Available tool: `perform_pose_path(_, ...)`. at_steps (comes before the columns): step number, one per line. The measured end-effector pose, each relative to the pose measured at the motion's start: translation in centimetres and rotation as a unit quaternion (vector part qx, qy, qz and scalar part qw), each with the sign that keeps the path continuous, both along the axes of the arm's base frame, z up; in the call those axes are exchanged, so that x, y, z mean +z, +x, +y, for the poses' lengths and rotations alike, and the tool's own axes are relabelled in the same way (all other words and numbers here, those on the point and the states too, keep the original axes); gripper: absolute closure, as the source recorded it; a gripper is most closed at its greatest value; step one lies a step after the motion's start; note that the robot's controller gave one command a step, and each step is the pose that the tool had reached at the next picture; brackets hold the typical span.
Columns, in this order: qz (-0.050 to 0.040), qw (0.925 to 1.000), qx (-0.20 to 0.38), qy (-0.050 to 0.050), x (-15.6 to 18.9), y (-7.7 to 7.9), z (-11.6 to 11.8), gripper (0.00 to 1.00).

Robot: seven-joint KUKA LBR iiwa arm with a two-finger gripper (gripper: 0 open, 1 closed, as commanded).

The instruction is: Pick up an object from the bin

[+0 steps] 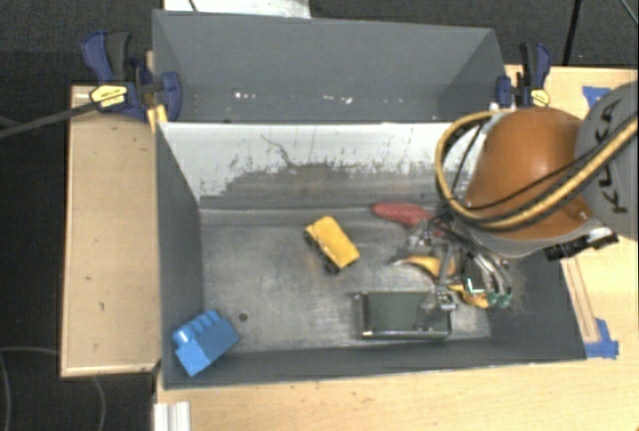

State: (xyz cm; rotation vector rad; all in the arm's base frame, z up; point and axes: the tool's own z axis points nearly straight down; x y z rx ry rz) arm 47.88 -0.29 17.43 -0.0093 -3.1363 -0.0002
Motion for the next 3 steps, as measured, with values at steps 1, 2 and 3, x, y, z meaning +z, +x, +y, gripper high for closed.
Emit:
perform_pose_path(1, -0.0039, 1.0000, 0.000, 0.000, 0.3, 0.2, 0.0, 0.00)
perform_pose_path(2, -0.0063, 0.9993, -0.037, 0.000, -6.5, 0.3, -0.4, 0.00)
perform_pose_path(3, -0.0107, 0.9989, -0.045, 0.001, -10.7, 0.7, -0.5, 0.00)
